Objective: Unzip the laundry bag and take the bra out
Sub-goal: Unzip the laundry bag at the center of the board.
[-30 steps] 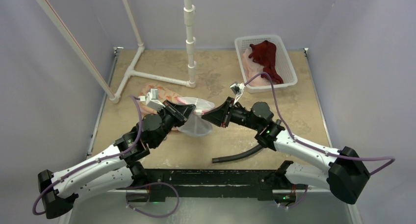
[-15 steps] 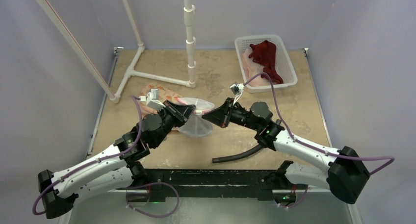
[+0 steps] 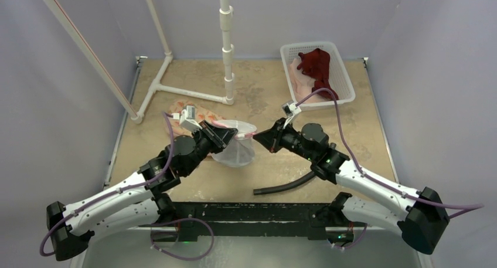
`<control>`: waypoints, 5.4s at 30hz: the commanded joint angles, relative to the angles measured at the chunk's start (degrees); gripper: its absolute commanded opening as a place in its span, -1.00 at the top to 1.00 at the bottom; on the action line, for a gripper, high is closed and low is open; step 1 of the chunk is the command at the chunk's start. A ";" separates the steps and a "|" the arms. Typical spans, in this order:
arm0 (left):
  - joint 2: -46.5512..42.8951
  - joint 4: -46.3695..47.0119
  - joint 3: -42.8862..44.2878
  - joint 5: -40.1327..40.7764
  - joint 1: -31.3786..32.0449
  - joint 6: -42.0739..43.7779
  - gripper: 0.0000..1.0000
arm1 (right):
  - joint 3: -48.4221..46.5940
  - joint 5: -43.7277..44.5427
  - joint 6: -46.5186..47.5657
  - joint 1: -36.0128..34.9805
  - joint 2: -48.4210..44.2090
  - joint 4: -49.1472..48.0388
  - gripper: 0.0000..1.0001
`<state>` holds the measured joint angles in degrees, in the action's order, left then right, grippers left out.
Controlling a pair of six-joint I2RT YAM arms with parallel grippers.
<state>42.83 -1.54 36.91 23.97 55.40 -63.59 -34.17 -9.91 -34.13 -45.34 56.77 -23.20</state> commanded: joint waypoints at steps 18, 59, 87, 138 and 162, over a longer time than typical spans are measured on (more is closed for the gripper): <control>23.67 16.96 9.16 -23.27 -7.13 11.72 0.94 | 7.82 29.49 3.55 0.73 -17.36 12.87 1.00; 35.42 24.62 0.97 3.77 6.71 -29.93 -0.32 | 16.60 22.01 5.40 0.61 -15.47 4.84 1.00; 26.79 13.53 0.45 -11.25 -9.90 -5.94 1.00 | 14.32 14.40 7.94 0.59 -9.42 -2.85 1.00; 46.30 20.79 11.64 -42.85 -19.26 16.42 0.04 | 18.85 22.48 5.86 0.26 -19.99 1.93 1.00; 23.73 11.33 -0.93 -5.26 1.89 -23.97 -0.40 | 20.07 23.98 5.51 0.10 -15.69 -0.14 1.00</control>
<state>61.14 11.00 33.10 10.44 52.82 -79.33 -14.48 12.64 -28.56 -44.99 41.34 -21.34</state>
